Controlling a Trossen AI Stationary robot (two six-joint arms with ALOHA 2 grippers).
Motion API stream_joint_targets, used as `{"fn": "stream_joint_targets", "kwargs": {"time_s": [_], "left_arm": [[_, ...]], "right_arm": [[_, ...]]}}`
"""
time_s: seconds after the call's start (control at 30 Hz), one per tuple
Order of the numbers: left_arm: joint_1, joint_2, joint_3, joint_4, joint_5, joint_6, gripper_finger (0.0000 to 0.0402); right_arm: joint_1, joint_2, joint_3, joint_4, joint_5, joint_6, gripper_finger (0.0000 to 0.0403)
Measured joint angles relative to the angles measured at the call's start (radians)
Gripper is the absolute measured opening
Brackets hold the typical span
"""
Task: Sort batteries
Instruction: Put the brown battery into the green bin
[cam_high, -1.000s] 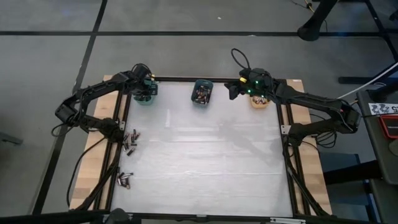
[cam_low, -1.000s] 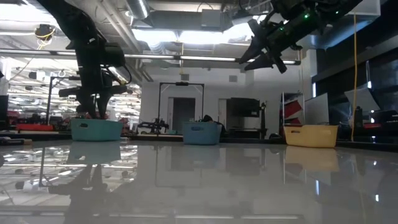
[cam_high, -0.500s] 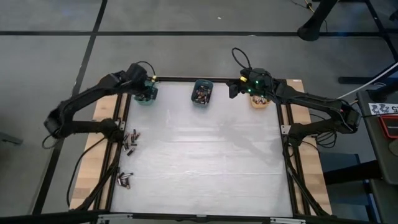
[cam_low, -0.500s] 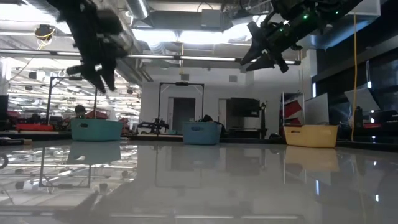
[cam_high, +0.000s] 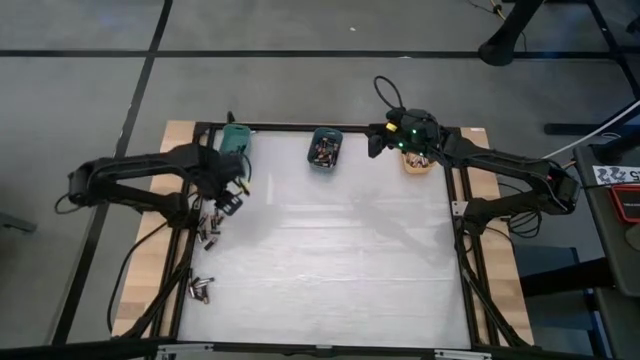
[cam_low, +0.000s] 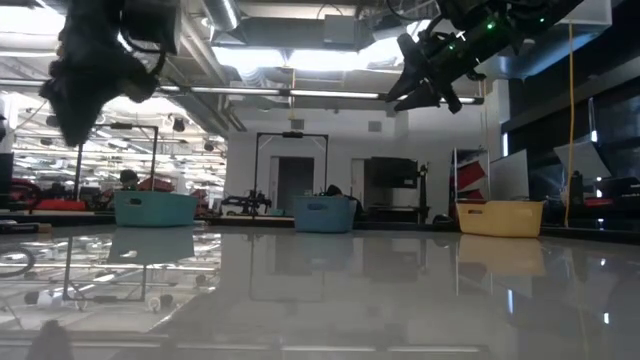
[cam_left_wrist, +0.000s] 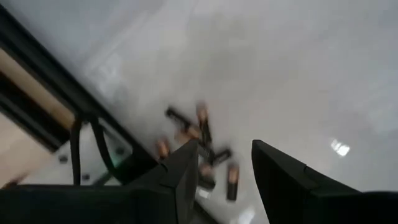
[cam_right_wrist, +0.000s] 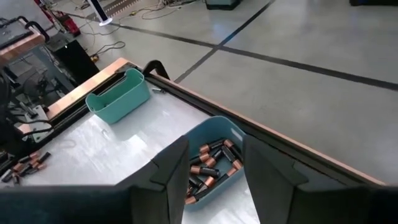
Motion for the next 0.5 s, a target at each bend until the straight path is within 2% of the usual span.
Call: {"fn": "stream_joint_targets", "kwargs": {"time_s": [0.23, 0.5], "left_arm": [[-0.069, 0.098, -0.086, 0.020, 0.013, -0.055, 0.0140], [-0.088, 0.109, -0.184, 0.146, 0.013, -0.061, 0.0140]], "right_arm": [[0.000, 0.000, 0.000, 0.000, 0.000, -0.041, 0.0147], [0.000, 0.000, 0.000, 0.000, -0.028, -0.041, 0.0147]]}}
